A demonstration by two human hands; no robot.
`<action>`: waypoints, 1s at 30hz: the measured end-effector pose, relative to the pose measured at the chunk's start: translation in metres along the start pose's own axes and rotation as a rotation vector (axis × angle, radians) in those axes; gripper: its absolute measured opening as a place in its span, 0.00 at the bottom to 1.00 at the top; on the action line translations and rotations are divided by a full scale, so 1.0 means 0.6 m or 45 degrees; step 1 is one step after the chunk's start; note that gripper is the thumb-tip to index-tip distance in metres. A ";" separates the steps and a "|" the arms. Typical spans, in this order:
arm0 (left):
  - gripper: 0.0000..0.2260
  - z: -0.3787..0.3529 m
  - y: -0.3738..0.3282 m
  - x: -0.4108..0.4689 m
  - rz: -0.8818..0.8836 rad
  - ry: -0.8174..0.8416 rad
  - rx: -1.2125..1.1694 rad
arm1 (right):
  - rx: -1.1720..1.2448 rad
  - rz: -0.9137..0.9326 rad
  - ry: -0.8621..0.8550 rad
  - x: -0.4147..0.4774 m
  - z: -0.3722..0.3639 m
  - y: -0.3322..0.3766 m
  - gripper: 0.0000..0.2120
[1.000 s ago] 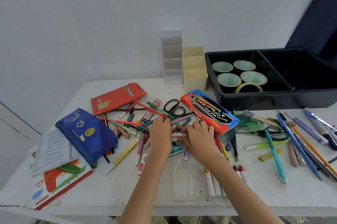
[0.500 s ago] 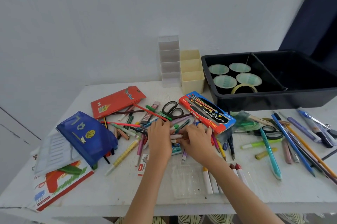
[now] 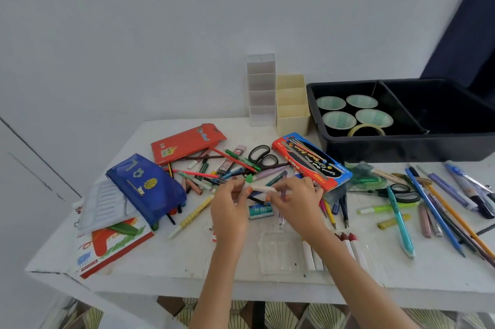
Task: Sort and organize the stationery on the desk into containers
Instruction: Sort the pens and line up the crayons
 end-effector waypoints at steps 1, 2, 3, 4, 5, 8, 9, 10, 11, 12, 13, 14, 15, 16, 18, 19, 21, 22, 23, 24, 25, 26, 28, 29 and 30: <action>0.11 0.004 0.001 -0.005 0.020 -0.006 -0.035 | 0.156 -0.024 -0.013 -0.006 0.007 0.000 0.04; 0.11 0.007 0.001 -0.012 0.035 -0.011 -0.070 | 0.358 -0.058 -0.019 -0.013 0.015 0.001 0.03; 0.10 0.010 0.000 -0.019 0.050 -0.012 -0.102 | 0.569 -0.098 -0.016 -0.022 0.023 0.002 0.04; 0.10 0.012 -0.002 -0.028 0.066 -0.013 -0.134 | 0.746 -0.137 -0.008 -0.032 0.030 0.003 0.04; 0.11 0.014 -0.004 -0.038 0.088 -0.014 -0.164 | 0.874 -0.176 0.007 -0.041 0.036 0.002 0.04; 0.11 0.008 -0.003 -0.065 0.261 0.016 -0.361 | 1.168 -0.329 0.050 -0.067 0.038 -0.011 0.07; 0.10 0.002 0.000 -0.075 0.346 0.043 -0.460 | 1.244 -0.366 0.056 -0.077 0.040 -0.015 0.08; 0.09 -0.005 0.003 -0.083 0.431 0.071 -0.554 | 1.280 -0.391 0.057 -0.085 0.042 -0.019 0.08; 0.09 -0.012 0.006 -0.094 0.511 0.101 -0.632 | 1.283 -0.407 0.057 -0.098 0.045 -0.024 0.08; 0.09 -0.018 0.007 -0.104 0.577 0.133 -0.703 | 1.264 -0.413 0.049 -0.110 0.047 -0.029 0.08; 0.09 -0.023 0.006 -0.113 0.610 0.176 -0.757 | 1.229 -0.409 0.033 -0.120 0.049 -0.034 0.09; 0.09 -0.028 0.003 -0.123 0.612 0.225 -0.785 | 1.174 -0.405 0.012 -0.130 0.051 -0.040 0.09; 0.08 -0.031 -0.002 -0.133 0.596 0.269 -0.787 | 1.101 -0.408 -0.012 -0.137 0.053 -0.046 0.09; 0.06 -0.033 -0.005 -0.142 0.587 0.298 -0.773 | 1.025 -0.416 -0.037 -0.144 0.055 -0.052 0.08; 0.05 -0.035 -0.005 -0.158 0.581 0.310 -0.739 | 0.933 -0.441 -0.076 -0.156 0.059 -0.063 0.08; 0.05 -0.037 -0.004 -0.166 0.584 0.311 -0.734 | 0.920 -0.454 -0.082 -0.161 0.059 -0.069 0.08; 0.07 -0.043 -0.004 -0.181 0.599 0.320 -0.756 | 0.937 -0.471 -0.082 -0.172 0.056 -0.079 0.07; 0.08 -0.044 -0.004 -0.187 0.599 0.321 -0.759 | 0.970 -0.476 -0.080 -0.176 0.055 -0.083 0.07; 0.10 -0.045 -0.004 -0.193 0.595 0.316 -0.757 | 1.010 -0.474 -0.077 -0.181 0.054 -0.085 0.08; 0.11 -0.044 -0.004 -0.198 0.593 0.304 -0.757 | 1.039 -0.464 -0.074 -0.185 0.055 -0.086 0.09; 0.11 -0.042 -0.003 -0.201 0.594 0.293 -0.763 | 1.044 -0.450 -0.076 -0.188 0.057 -0.087 0.09; 0.10 -0.041 -0.002 -0.205 0.597 0.284 -0.766 | 1.032 -0.435 -0.088 -0.191 0.060 -0.088 0.09; 0.09 -0.039 0.001 -0.210 0.599 0.286 -0.757 | 1.007 -0.417 -0.123 -0.197 0.068 -0.091 0.08; 0.08 -0.039 0.002 -0.213 0.603 0.289 -0.750 | 1.007 -0.412 -0.139 -0.200 0.071 -0.092 0.08; 0.06 -0.038 0.004 -0.216 0.614 0.286 -0.745 | 1.003 -0.405 -0.149 -0.202 0.074 -0.093 0.07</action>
Point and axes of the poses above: each hand's wrist, its own x-axis towards the middle knuckle, its own z-axis out of the back of the hand, y = z × x, the point moved 9 cm from there along x, towards the middle knuckle
